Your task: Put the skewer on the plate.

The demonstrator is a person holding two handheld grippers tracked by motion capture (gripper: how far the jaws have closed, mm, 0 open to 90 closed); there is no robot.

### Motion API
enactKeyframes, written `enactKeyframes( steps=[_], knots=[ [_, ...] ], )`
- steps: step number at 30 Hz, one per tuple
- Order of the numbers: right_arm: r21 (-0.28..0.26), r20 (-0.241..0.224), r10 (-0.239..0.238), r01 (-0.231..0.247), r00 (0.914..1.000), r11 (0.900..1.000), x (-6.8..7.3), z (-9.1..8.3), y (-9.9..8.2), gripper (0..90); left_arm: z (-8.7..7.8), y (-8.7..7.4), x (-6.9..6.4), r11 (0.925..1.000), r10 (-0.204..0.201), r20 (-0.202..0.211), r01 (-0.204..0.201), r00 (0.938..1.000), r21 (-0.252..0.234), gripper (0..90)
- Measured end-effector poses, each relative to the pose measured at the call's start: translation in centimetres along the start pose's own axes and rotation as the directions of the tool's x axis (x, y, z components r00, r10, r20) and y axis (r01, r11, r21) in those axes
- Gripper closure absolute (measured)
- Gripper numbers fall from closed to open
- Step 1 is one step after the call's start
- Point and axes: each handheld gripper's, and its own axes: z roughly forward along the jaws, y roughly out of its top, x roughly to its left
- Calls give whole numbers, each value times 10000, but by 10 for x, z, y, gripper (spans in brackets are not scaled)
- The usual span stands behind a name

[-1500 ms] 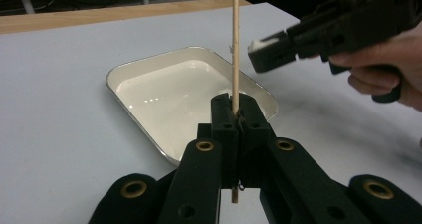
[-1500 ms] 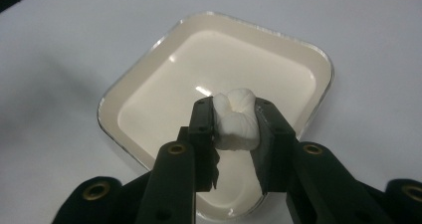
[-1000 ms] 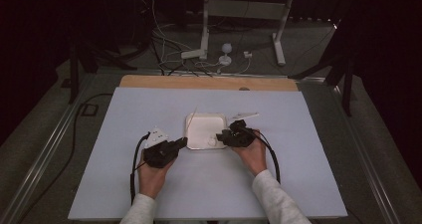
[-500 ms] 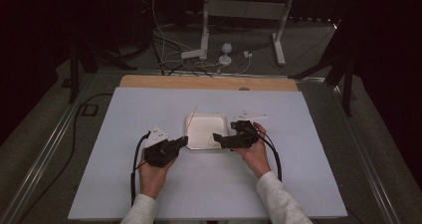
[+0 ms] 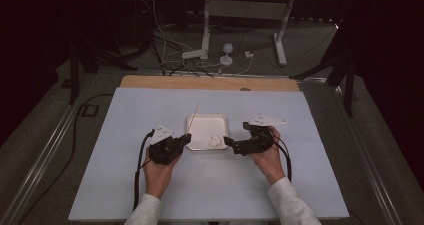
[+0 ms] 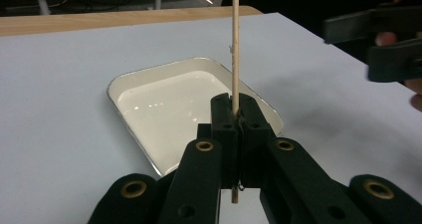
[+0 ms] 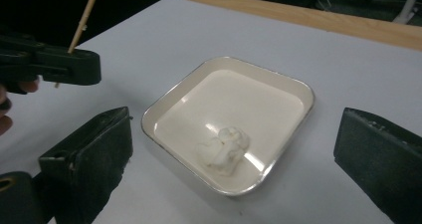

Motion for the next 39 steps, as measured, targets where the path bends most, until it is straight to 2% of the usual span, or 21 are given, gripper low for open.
enactKeyframes(
  steps=[3, 10, 14, 21, 32, 39],
  knots=[
    [-153, -39, 148, -148, 9999, 9998, -4, -7, -3, 21, 6, 2, -1, 10000, -63, -38, 63, 10000, 12, 895],
    [-343, 255, 181, -172, 9995, 9993, -13, -23, -11, 21, 15, 5, 0, 9993, -348, -231, 350, 9991, 90, 894],
    [-447, 399, 319, -301, 9987, 9985, -19, -34, -14, 22, 21, 5, 2, 9981, -572, -341, 579, 9978, 201, 893],
    [-534, 751, 404, -365, 9964, 9979, -28, -52, -22, 22, 36, 1, 1, 9960, -685, -482, 711, 9965, 537, 891],
    [-798, 1033, 654, -573, 9925, 9952, -39, -75, -29, 22, 58, -8, 3, 9841, -1111, -944, 1227, 9893, 1284, 889],
    [-855, 1113, 681, -587, 9915, 9946, -41, -81, -31, 23, 66, -12, 5, 9740, -1419, -1171, 1597, 9829, 1609, 869]
  ],
)
